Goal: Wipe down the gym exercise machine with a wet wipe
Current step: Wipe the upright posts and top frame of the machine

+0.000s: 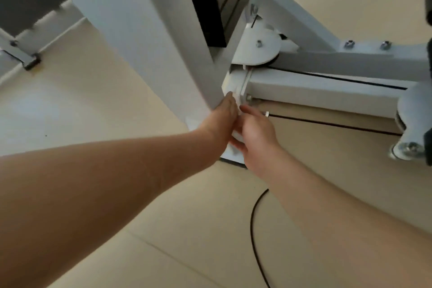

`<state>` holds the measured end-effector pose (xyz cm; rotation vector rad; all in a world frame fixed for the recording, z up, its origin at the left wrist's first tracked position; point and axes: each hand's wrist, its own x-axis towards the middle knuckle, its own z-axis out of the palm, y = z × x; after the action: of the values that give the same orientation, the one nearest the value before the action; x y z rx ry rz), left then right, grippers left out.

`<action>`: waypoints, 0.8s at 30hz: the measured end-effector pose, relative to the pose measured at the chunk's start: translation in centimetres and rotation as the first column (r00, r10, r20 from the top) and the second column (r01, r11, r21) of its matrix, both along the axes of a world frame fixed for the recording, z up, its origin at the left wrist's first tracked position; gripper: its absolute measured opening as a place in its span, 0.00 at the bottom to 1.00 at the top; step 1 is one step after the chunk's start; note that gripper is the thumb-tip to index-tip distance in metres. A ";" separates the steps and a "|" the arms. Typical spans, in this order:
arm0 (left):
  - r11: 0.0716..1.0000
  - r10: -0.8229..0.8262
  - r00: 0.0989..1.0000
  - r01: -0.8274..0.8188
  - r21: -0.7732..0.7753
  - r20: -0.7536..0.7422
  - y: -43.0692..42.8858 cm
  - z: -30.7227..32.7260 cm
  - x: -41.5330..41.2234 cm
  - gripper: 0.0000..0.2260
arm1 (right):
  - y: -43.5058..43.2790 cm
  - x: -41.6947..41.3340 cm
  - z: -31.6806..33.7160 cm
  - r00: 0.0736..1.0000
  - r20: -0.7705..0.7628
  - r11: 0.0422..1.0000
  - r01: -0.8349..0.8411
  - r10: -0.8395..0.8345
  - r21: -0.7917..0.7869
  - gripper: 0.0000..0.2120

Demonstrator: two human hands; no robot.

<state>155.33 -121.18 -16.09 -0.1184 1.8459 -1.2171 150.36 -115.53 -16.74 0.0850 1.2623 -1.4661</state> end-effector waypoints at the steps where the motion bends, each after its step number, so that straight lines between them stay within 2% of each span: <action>1: 1.000 0.015 1.000 -0.015 0.005 0.012 0.0 -0.4 -0.2 0.32 | -0.1 -0.1 -0.7 1.000 0.014 1.000 -0.005 0.005 0.005 0.15; 4: 0.998 0.060 0.998 -0.061 0.010 0.036 0.0 -0.9 -0.5 0.35 | -0.4 -0.3 -2.4 0.998 0.065 1.000 -0.012 0.012 -0.001 0.14; 8: 0.999 0.017 1.000 -0.018 0.028 0.023 0.0 2.3 0.5 0.32 | -0.9 -0.9 -3.5 0.990 0.107 0.996 0.089 -0.091 0.019 0.14; 11: 1.000 0.009 1.000 -0.009 0.000 -0.002 -0.1 7.7 1.0 0.29 | -1.8 -0.8 -3.7 0.992 0.013 0.991 0.127 -0.128 0.030 0.15; 13: 0.999 0.033 0.999 -0.033 0.025 -0.009 -0.3 8.9 0.4 0.29 | -2.5 -0.7 -3.5 0.991 -0.073 0.993 0.111 -0.109 0.025 0.14; 17: 0.997 0.059 0.995 -0.063 0.052 0.077 0.1 1.8 -0.6 0.32 | -3.4 -1.4 -3.9 0.994 -0.067 0.995 0.092 -0.091 0.023 0.14; 20: 0.996 0.083 0.996 -0.081 -0.044 0.037 0.0 -1.3 -0.6 0.35 | -2.9 -1.6 -4.7 0.986 -0.150 0.996 0.083 -0.075 0.046 0.15; 22: 0.995 0.083 0.996 -0.084 0.056 0.016 0.0 -1.3 -0.6 0.34 | -1.7 -1.1 -5.2 0.967 -0.231 0.988 0.126 -0.102 0.091 0.15; 24: 0.989 0.080 0.992 -0.091 0.115 0.100 0.0 0.5 -0.2 0.32 | -0.5 -0.1 -5.1 0.966 -0.200 0.975 0.189 -0.164 0.118 0.13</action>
<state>155.10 -121.19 -15.60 -0.0715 1.8069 -1.0338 150.31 -116.03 -21.88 0.1559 1.5426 -1.5675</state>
